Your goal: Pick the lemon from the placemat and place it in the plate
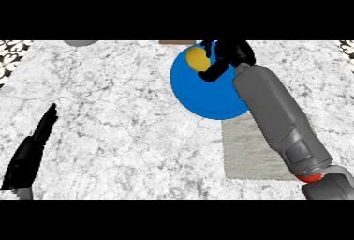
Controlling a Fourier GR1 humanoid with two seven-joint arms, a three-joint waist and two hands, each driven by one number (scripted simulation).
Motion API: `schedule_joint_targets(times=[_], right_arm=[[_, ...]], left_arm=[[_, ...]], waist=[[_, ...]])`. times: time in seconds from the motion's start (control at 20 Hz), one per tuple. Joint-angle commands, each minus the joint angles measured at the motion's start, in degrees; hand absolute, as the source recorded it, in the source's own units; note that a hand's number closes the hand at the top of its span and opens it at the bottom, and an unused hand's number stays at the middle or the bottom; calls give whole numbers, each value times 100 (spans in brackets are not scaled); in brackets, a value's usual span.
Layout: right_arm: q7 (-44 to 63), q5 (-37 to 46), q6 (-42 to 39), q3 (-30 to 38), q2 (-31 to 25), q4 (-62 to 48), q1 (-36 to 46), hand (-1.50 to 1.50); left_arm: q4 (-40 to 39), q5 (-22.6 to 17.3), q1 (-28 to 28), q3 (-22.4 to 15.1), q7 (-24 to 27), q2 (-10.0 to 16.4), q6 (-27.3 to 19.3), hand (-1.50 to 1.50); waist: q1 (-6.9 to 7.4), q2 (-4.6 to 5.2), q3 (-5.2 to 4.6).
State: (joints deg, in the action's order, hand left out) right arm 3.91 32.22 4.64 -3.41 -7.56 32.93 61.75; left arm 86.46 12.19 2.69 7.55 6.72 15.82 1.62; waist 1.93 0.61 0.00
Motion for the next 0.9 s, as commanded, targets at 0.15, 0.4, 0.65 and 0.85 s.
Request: schedule_joint_targets(times=[0.15, 0.4, 0.65, 0.85], right_arm=[[-47, -14, 642, 395, 341, -1103, 222, -150], [-836, -517, 1017, 1043, 159, -1228, 384, -150], [-986, -1044, 1431, 1644, -168, -735, 226, -150], [-946, -1434, 1365, 2103, -506, -861, 214, -150]], left_arm=[[479, 79, 482, -146, -43, -178, 2, 0], [-246, 176, -248, -31, -32, -130, -108, 0], [-225, -66, 186, 155, 322, 2, 136, 0], [321, 156, 262, -57, -167, -206, -83, 0]], waist=[[20, -13, 2], [21, 46, 4], [-100, -31, 1], [-59, -26, 7]])
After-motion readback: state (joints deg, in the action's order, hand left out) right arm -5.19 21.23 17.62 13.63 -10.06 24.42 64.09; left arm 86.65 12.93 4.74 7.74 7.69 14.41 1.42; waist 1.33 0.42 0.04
